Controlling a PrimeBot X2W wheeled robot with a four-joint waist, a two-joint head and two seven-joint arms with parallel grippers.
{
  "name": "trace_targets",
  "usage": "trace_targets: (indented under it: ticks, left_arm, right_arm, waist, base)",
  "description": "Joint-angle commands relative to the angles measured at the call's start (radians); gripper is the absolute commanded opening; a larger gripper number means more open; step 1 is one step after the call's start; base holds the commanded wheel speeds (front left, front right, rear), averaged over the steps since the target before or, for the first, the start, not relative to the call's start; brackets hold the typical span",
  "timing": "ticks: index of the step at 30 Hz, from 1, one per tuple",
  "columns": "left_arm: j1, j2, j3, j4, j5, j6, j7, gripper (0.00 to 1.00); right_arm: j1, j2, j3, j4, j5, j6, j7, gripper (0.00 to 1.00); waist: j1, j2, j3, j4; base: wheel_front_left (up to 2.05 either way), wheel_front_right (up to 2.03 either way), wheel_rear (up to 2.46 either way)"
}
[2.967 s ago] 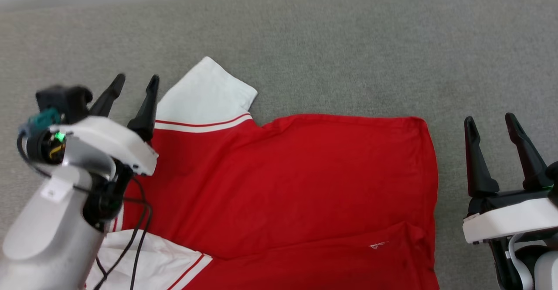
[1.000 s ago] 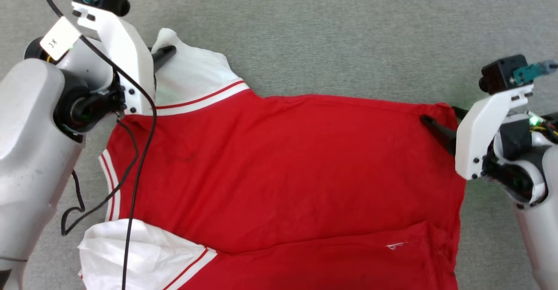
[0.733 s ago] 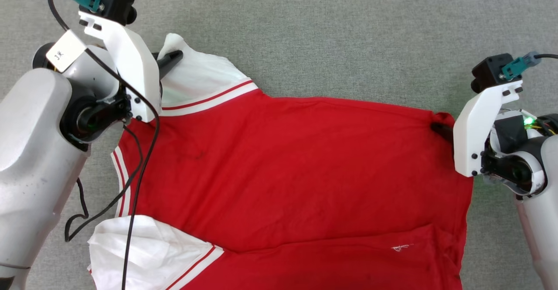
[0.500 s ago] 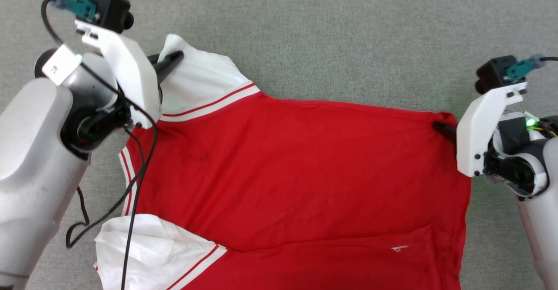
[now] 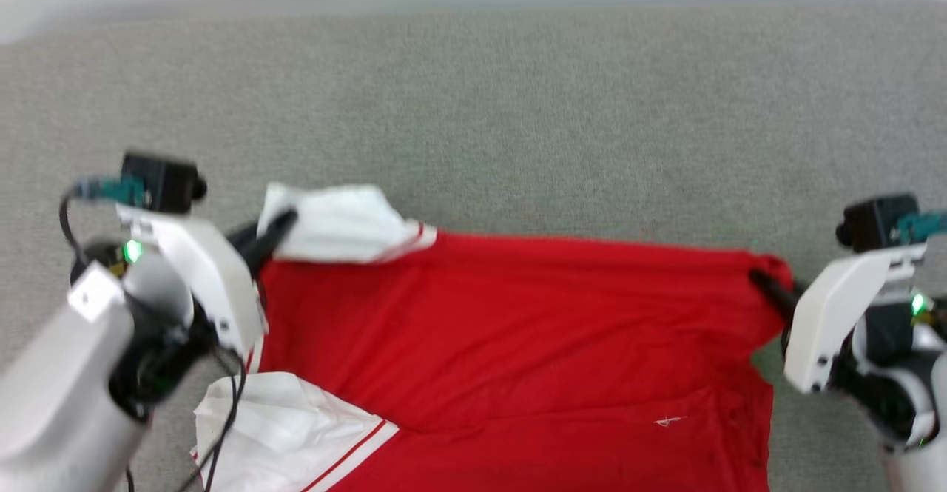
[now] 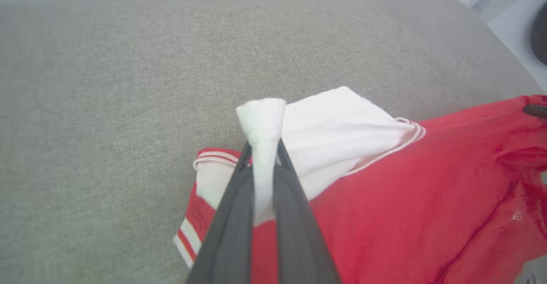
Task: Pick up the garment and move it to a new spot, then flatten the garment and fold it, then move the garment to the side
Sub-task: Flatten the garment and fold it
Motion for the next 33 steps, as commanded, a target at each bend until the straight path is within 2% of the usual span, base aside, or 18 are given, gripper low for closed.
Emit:
trace_targets:
  ticks: [1, 10, 14, 18, 21, 22, 23, 24, 25, 26, 33]
  left_arm:
    - [0.057, 0.009, 0.006, -0.022, -0.013, 0.017, -0.015, 0.00]
    - [0.367, 0.059, 0.013, -0.146, -0.032, 0.143, -0.104, 0.00]
    - [0.491, 0.055, -0.006, -0.181, -0.047, 0.189, -0.123, 0.00]
    - [0.564, 0.036, -0.022, -0.172, -0.055, 0.215, -0.145, 0.00]
    - [0.590, 0.008, -0.035, -0.144, -0.064, 0.202, -0.163, 0.00]
    - [0.588, -0.003, -0.036, -0.133, -0.065, 0.197, -0.172, 0.00]
    - [0.582, -0.014, -0.038, -0.115, -0.062, 0.190, -0.184, 0.00]
    - [0.575, -0.028, -0.040, -0.099, -0.061, 0.183, -0.195, 0.25]
    - [0.569, -0.041, -0.043, -0.082, -0.063, 0.172, -0.203, 0.53]
    - [0.561, -0.050, -0.045, -0.066, -0.061, 0.161, -0.212, 1.00]
    - [0.508, -0.083, -0.035, 0.010, -0.006, 0.088, -0.342, 1.00]
  right_arm:
    - [0.041, 0.016, -0.006, -0.011, -0.003, -0.001, -0.012, 0.00]
    - [0.201, 0.055, -0.017, -0.015, -0.021, -0.001, -0.080, 0.00]
    - [0.261, 0.071, -0.008, 0.006, -0.020, -0.001, -0.109, 0.00]
    - [0.309, 0.088, -0.016, 0.033, -0.018, -0.001, -0.141, 0.00]
    - [0.348, 0.107, -0.024, 0.052, -0.018, -0.001, -0.159, 0.00]
    - [0.358, 0.114, -0.028, 0.056, -0.018, -0.001, -0.171, 0.02]
    - [0.367, 0.122, -0.034, 0.061, -0.023, -0.001, -0.182, 0.40]
    - [0.379, 0.131, -0.034, 0.067, -0.025, -0.001, -0.193, 1.00]
    - [0.388, 0.138, -0.033, 0.073, -0.028, -0.001, -0.206, 1.00]
    - [0.393, 0.144, -0.034, 0.073, -0.030, -0.001, -0.226, 1.00]
    - [0.399, 0.180, -0.031, 0.055, -0.012, -0.001, -0.349, 1.00]
  waist:
    - [0.0000, 0.0000, -0.028, 0.008]
    - [0.0000, 0.0000, -0.091, 0.018]
    - [0.0000, 0.0000, -0.110, 0.021]
    - [0.0000, 0.0000, -0.125, 0.030]
    - [0.0000, 0.0000, -0.134, 0.037]
    - [0.0000, 0.0000, -0.135, 0.040]
    - [0.0000, 0.0000, -0.136, 0.042]
    - [0.0000, 0.0000, -0.137, 0.044]
    - [0.0000, 0.0000, -0.139, 0.045]
    - [0.0000, 0.0000, -0.140, 0.045]
    - [0.0000, 0.0000, -0.157, 0.035]
  base:
    - [0.00, 0.00, 0.00]
    - [0.00, 0.00, 0.00]
    - [0.00, 0.00, 0.00]
    - [0.00, 0.00, 0.00]
    - [0.00, 0.00, 0.00]
    - [0.00, 0.00, 0.00]
    - [0.00, 0.00, 0.00]
    - [0.00, 0.00, 0.00]
    - [0.00, 0.00, 0.00]
    - [0.00, 0.00, 0.00]
    - [0.00, 0.00, 0.00]
